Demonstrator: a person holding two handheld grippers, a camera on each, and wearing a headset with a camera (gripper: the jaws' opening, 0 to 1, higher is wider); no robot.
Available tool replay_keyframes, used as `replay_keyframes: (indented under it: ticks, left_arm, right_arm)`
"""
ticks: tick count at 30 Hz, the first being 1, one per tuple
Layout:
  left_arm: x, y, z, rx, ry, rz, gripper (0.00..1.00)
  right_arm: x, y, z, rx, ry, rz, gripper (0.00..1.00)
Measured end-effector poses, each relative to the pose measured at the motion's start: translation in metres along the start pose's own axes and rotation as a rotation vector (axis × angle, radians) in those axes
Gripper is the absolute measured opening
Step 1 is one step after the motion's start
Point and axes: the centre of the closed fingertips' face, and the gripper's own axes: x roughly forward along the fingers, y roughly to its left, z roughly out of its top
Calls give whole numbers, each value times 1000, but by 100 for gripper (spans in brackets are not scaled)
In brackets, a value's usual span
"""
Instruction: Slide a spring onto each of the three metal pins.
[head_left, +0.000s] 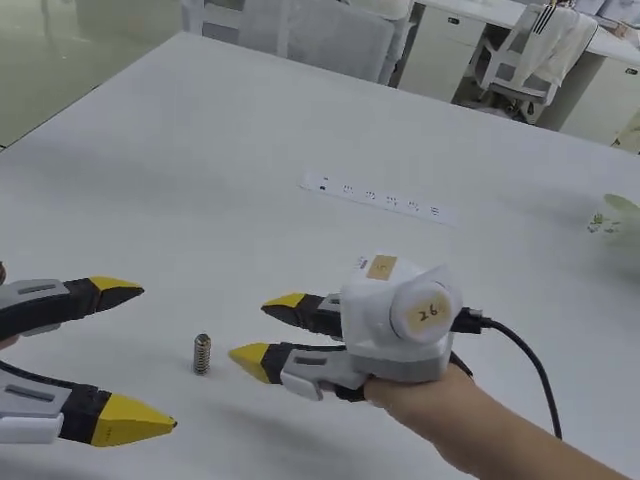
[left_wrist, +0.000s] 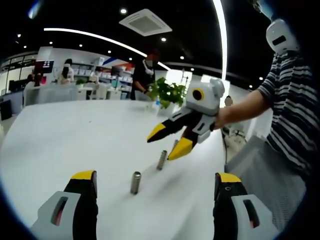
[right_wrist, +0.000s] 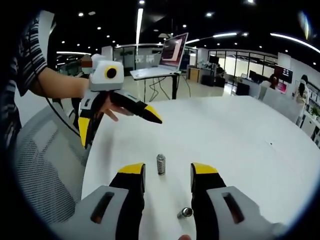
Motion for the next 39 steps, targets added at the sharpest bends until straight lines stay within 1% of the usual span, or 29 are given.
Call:
replay_keyframes:
  ticks: [3, 9, 11, 13, 15, 18, 21, 25, 27, 31, 33, 36, 39]
  left_arm:
    - [3, -2, 1, 0, -3, -4, 95]
    - [6, -2, 0, 4, -3, -6, 95]
    - [6, -2, 1, 0, -8, -5, 95]
    - [6, -2, 2, -3, -13, -3, 96]
    - [5, -1, 3, -2, -14, -1, 96]
    - [4, 1, 3, -3, -17, 5, 97]
    - [4, 2, 4, -2, -20, 9, 97]
    - [4, 3, 8, 1, -26, 14, 98]
    - [5, 3, 9, 5, -27, 14, 98]
    - [6, 2, 10, 12, -25, 15, 98]
    - [5, 2, 10, 15, -24, 16, 98]
    - [3, 2, 10, 17, -22, 19, 98]
    - [0, 2, 8, 17, -18, 22, 98]
  right_arm:
    - [-11, 0, -1, 25, -38, -23, 44]
    - [-33, -9, -6, 72, -97, -89, 56]
    - [-39, -11, -9, 84, -99, -98, 57]
    - [-48, -16, -13, 98, -101, -122, 58]
    - [-58, -22, -18, 134, -117, -149, 60]
    - [-73, -29, -25, 153, -136, -187, 64]
    - [-85, -33, -33, 157, -135, -214, 68]
    - [-98, -31, -45, 164, -125, -228, 71]
    - [-103, -29, -51, 175, -122, -228, 71]
    - [-109, -23, -62, 162, -101, -234, 75]
    - [-112, -22, -65, 165, -100, -236, 75]
    - [-120, -22, -70, 182, -100, -247, 76]
    - [-127, -25, -76, 186, -88, -261, 76]
